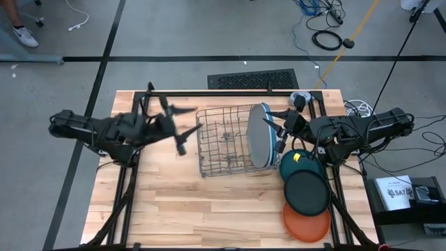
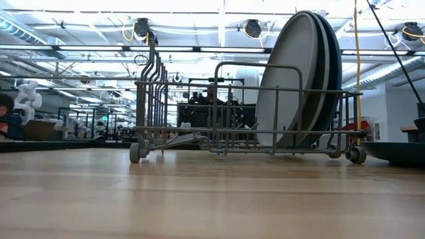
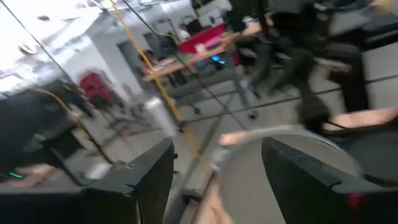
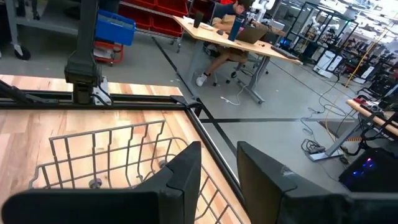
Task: Sort dishes
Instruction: Put the black plate into the dish rack
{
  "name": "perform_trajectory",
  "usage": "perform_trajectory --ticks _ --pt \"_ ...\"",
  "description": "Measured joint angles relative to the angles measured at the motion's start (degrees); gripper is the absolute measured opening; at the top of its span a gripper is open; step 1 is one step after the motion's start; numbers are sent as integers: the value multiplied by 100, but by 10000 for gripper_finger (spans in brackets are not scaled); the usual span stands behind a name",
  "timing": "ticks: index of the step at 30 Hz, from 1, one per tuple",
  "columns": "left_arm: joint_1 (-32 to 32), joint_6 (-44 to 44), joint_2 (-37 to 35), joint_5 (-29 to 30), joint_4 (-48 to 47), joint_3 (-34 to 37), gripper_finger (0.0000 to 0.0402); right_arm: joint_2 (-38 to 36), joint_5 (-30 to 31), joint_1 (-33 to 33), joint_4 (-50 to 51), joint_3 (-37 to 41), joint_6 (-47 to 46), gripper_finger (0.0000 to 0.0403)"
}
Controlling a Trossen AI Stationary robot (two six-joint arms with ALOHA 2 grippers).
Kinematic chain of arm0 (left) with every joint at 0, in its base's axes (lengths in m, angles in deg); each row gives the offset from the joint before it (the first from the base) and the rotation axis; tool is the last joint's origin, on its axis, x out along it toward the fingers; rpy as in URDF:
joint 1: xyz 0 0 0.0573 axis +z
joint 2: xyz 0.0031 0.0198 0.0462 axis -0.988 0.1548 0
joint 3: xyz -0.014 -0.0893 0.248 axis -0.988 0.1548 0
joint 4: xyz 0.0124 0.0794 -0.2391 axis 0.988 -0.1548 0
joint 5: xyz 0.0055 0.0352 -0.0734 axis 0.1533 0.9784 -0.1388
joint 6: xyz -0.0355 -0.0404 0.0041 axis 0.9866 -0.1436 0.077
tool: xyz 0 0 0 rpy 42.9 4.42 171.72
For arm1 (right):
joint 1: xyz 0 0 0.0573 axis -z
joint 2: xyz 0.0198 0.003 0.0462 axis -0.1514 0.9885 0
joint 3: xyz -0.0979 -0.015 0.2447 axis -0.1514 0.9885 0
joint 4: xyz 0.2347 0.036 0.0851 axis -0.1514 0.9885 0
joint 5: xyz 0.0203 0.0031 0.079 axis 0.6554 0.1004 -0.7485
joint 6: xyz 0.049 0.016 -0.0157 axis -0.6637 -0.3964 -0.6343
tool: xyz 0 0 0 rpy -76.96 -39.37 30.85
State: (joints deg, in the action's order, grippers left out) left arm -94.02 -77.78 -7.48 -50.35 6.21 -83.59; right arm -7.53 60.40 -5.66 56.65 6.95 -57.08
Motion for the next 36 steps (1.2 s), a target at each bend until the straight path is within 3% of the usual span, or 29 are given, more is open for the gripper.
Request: perform_trajectory --ticks 6,11,14,19,25,31,36 --pt "-264 1125 -1009 418 863 2032 175 -106 199 -134 36 2 2 98" --pt "-352 1379 -1418 431 2713 3880 80 -649 1420 -414 774 2 -150 100" --pt "-419 1311 -1573 430 3922 4702 21 -1118 1357 -519 1429 0 -913 107" --pt "-580 1287 -1866 255 4688 5507 7 -1509 -361 -568 2870 0 -2718 124" --pt "-636 1324 -2069 -142 4667 5797 7 -816 -2032 -568 4280 0 -4814 141" --pt "-636 1648 -2055 -1192 4525 5802 7 377 -3555 -659 5208 0 -5464 142" --pt "-646 2003 -2031 -1957 4070 5802 8 1159 -3933 -830 6102 0 -5661 142"
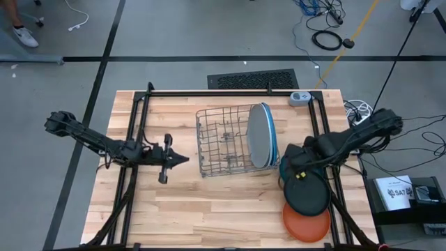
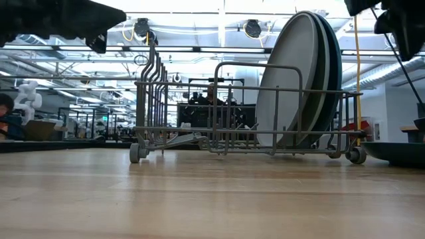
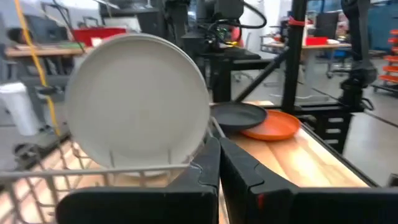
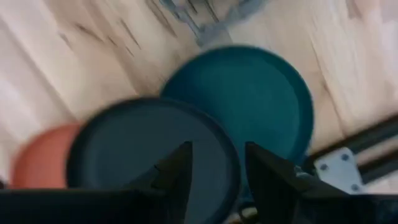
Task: Sort dishes
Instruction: Put the black plate into the dish rack
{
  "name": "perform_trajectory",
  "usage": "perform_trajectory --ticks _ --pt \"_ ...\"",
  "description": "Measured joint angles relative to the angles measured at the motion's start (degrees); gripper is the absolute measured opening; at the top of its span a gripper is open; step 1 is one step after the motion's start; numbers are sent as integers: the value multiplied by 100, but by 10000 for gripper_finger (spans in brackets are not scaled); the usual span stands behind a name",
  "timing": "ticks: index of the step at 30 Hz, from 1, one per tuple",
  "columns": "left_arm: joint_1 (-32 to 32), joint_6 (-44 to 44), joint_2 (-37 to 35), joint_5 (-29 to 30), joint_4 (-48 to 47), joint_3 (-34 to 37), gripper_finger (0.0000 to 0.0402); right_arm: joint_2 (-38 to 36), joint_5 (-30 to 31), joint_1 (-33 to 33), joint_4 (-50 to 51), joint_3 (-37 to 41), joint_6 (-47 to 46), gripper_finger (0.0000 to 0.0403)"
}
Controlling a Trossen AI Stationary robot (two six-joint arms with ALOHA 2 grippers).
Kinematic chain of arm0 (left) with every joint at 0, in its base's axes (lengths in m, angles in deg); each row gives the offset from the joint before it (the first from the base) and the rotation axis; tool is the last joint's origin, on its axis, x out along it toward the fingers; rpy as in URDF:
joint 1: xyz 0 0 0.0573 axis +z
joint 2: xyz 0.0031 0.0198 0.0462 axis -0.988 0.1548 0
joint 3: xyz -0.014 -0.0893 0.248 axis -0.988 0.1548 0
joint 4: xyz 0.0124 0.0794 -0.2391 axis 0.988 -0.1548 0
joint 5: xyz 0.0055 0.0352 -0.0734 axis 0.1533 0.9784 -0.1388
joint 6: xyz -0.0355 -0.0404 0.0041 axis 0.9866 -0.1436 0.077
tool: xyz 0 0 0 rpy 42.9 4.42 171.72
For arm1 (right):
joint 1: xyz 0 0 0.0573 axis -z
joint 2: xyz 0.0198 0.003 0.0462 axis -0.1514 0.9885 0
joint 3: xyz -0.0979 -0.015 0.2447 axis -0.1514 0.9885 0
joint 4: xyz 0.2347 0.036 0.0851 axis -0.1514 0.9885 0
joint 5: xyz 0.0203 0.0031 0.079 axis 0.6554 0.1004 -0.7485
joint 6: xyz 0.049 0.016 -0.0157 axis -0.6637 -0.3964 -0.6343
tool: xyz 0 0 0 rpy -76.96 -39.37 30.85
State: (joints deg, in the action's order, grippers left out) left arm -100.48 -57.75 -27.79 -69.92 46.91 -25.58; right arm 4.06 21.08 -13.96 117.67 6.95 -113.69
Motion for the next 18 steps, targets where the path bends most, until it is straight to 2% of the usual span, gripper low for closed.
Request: perform_trajectory --ticks 6,9,12,18 --pt "-231 262 133 -114 -30 2 8 396 483 -186 -390 0 83 142" --pt "-405 345 170 -113 -11 0 8 543 464 -256 -475 28 52 142" --pt "-529 348 170 -64 5 2 8 564 94 -359 -884 347 -150 142" --pt "-614 508 170 -10 20 1 8 570 -983 -684 -2702 1211 -1140 142"
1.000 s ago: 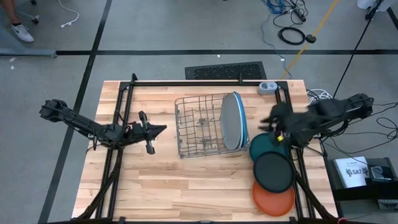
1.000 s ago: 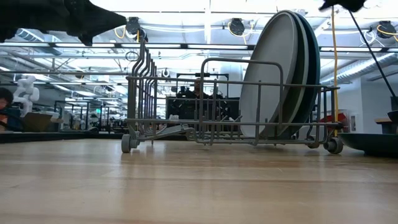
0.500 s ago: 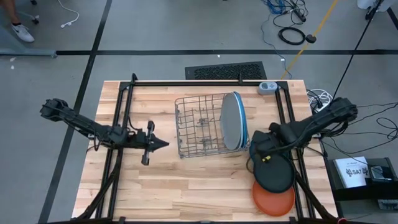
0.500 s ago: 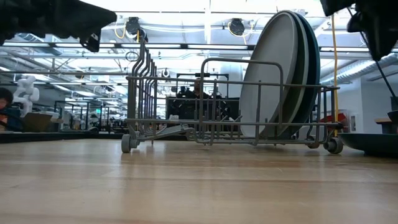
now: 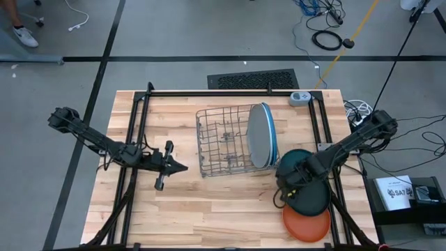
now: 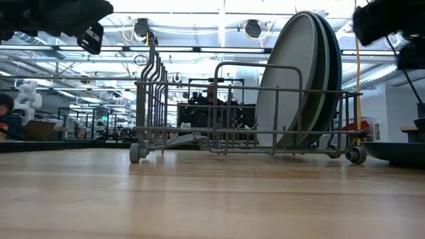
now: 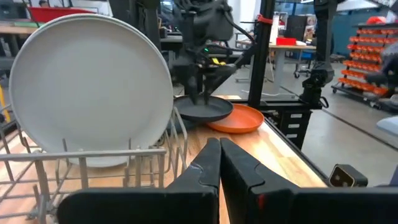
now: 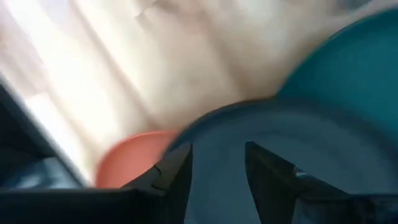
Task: Sort dishes
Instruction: Put the black plate into the dish rack
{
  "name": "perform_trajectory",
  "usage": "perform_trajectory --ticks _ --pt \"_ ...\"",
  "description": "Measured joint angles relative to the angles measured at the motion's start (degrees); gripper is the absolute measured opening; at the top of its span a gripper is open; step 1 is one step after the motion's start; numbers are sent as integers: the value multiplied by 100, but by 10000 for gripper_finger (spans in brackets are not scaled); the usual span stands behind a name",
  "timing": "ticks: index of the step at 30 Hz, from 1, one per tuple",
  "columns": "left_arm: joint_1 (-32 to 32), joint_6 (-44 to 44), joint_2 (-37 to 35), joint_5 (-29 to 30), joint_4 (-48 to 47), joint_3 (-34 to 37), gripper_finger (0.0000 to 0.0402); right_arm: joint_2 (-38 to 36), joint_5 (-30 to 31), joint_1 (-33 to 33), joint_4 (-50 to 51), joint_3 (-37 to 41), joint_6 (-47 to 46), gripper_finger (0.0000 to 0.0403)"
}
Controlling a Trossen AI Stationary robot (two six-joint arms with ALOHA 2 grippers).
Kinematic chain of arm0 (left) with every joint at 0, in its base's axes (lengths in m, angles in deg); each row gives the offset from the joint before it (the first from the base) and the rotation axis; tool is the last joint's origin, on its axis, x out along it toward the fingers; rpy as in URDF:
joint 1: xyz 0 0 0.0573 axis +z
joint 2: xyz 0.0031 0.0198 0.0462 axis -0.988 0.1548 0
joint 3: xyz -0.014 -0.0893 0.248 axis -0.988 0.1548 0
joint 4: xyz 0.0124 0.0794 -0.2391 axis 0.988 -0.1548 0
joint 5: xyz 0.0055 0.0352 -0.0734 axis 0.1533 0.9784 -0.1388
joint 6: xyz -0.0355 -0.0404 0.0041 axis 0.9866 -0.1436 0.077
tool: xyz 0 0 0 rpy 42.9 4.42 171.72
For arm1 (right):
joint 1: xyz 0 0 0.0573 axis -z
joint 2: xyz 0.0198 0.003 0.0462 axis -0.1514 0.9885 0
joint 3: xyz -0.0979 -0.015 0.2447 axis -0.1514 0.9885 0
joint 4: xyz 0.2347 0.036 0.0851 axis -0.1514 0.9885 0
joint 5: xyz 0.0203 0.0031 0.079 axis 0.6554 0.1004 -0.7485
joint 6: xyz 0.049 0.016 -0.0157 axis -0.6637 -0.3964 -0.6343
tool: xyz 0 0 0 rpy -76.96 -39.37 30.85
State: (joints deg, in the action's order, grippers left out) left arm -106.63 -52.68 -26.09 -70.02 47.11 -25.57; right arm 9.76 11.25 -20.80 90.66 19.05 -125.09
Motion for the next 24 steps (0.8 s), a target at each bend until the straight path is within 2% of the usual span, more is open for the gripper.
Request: perform_trajectory --ticks 3,8,13,19,24 --pt "-46 31 0 18 -1 -1 8 0 -254 -198 -448 147 -589 142" --pt "-151 29 0 162 -2 -1 8 -2 -278 -285 -487 145 -1174 143" --pt "-161 27 0 290 -2 -1 8 201 -384 -274 -903 145 -1820 168" --pt "-161 26 0 324 -6 -1 8 668 -519 -272 -922 145 -1945 213" --pt "-161 25 0 325 -9 -1 8 1067 -519 -216 -674 145 -1948 218"
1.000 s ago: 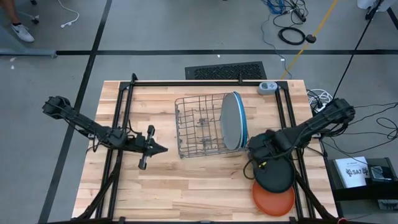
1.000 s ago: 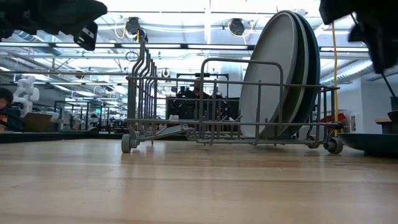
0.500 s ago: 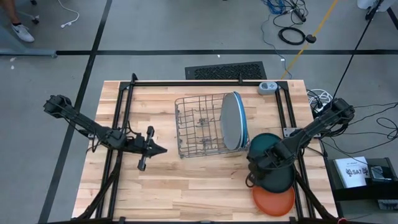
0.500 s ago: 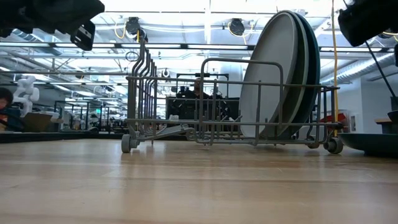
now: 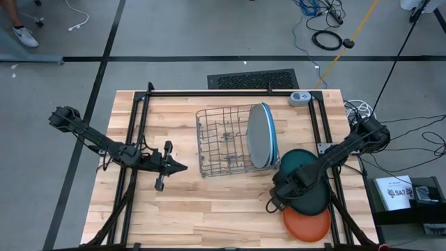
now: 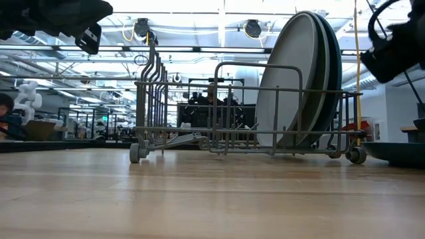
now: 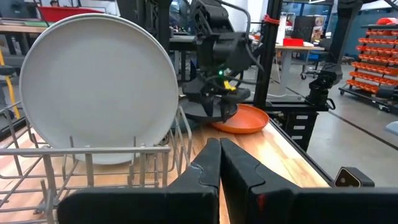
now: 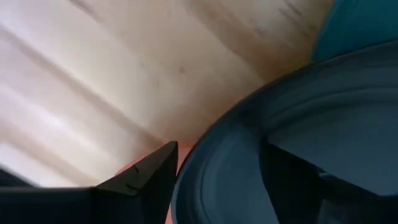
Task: Sort dishes
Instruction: Put the black plate into the dish rack
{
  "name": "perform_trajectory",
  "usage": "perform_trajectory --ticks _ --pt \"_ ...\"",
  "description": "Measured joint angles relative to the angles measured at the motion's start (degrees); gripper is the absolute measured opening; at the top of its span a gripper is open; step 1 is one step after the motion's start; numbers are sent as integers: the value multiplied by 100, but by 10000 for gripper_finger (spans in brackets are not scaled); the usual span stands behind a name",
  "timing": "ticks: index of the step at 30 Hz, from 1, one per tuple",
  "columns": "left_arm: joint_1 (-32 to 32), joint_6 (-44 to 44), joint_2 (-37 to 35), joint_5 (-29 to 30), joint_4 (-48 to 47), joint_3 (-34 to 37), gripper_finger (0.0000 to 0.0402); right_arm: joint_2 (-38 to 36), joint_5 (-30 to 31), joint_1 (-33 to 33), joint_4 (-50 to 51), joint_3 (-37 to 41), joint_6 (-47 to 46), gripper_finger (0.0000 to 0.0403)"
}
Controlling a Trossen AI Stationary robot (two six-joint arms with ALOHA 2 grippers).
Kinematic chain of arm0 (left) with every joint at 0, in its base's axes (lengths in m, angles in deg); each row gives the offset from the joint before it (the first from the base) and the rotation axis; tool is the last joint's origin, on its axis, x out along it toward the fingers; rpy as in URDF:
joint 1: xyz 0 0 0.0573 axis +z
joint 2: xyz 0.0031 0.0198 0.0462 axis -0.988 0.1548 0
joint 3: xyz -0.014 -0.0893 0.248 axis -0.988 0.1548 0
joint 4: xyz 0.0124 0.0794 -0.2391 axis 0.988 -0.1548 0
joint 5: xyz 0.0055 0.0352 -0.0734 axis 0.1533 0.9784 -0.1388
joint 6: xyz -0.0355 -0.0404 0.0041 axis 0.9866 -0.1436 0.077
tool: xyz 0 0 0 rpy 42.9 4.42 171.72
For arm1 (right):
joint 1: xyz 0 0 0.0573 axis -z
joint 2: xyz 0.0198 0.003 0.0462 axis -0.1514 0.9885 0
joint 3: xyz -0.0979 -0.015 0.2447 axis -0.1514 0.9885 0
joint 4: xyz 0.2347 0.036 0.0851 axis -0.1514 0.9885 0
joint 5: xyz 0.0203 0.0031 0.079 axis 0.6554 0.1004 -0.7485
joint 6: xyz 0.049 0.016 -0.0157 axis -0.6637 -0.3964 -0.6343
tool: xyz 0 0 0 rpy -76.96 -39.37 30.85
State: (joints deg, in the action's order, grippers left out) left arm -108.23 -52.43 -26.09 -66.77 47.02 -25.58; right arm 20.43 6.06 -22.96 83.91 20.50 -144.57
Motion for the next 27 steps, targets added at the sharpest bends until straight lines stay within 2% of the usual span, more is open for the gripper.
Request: perform_trajectory --ticks 7,10,17,22,27 --pt "4 -2 0 21 -2 0 8 284 1 84 76 -7 201 182" --pt "4 -2 0 58 -4 0 8 297 3 86 66 -7 255 142" --pt "4 0 0 85 -11 0 8 271 -81 86 104 -27 575 18" --pt "4 0 0 96 -10 0 8 273 -410 88 275 -277 1048 9" --pt "2 2 0 103 -7 0 8 277 -484 88 949 -1022 1988 3"
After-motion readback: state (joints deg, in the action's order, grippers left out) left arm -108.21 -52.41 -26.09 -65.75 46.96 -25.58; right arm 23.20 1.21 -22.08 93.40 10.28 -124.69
